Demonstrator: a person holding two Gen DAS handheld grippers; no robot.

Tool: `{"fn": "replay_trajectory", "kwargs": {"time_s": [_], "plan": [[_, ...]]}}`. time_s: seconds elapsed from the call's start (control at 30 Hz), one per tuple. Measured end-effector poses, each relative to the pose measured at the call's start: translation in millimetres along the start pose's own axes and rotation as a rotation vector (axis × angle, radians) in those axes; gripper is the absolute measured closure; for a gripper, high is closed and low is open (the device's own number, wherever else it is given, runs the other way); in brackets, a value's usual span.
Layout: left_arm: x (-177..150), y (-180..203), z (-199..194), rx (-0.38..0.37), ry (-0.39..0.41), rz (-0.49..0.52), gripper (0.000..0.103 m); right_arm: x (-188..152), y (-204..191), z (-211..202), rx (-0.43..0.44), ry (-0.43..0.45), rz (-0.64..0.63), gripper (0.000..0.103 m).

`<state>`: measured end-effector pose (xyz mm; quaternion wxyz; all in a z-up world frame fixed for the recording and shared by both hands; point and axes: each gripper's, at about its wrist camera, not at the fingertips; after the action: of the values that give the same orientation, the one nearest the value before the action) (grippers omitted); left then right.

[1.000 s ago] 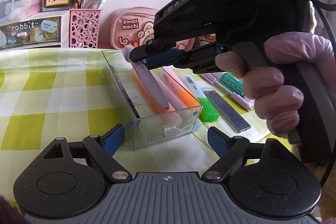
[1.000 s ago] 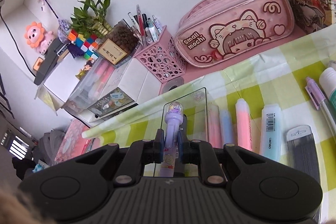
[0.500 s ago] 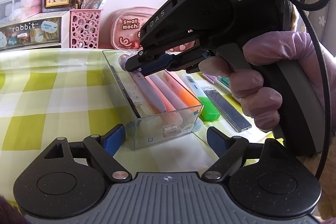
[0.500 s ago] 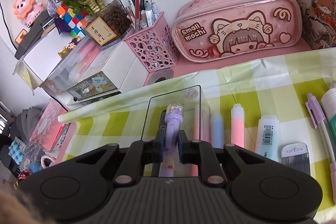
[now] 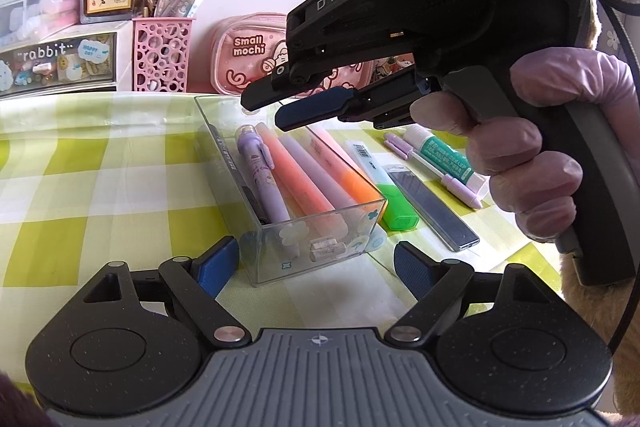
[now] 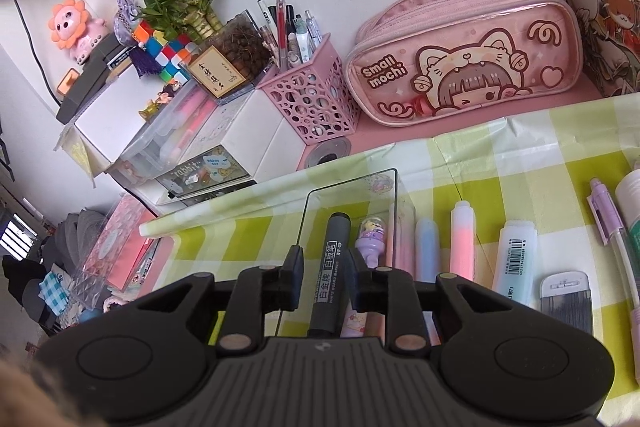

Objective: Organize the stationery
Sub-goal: 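Withdraw the right gripper and move it toward the orange highlighter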

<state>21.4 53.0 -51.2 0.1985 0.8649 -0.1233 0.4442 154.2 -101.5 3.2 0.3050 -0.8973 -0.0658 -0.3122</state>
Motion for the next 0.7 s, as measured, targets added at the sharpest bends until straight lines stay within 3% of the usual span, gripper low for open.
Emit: {"fn": "replay_trajectory", "kwargs": {"time_s": [0.17,0.43,0.7], "plan": [[0.0,0.0,0.0,0.0,0.001,-0.001,0.021,-2.3,-1.2,-14.8,-0.002,0.027,-0.019,0.049],[0.4,0.5,0.7,0.002,-0.001,0.001,0.021,-12.5,7.9,-45.7,-0.1,0.094,-0.059,0.029],[0.5,-0.6,0.2,0.001,0.0,0.001,0.021,-28.8,32.0,-72.3,-0.15,0.137,-0.045,0.026]]}}
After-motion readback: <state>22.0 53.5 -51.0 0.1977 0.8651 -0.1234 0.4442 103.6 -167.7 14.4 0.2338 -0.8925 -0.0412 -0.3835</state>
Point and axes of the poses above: each gripper's, at about its wrist camera, not at the fingertips, and z roughly the way its jaws point, y to its right, x to its top, and after that the axes turned 5 degrees about -x, right-handed
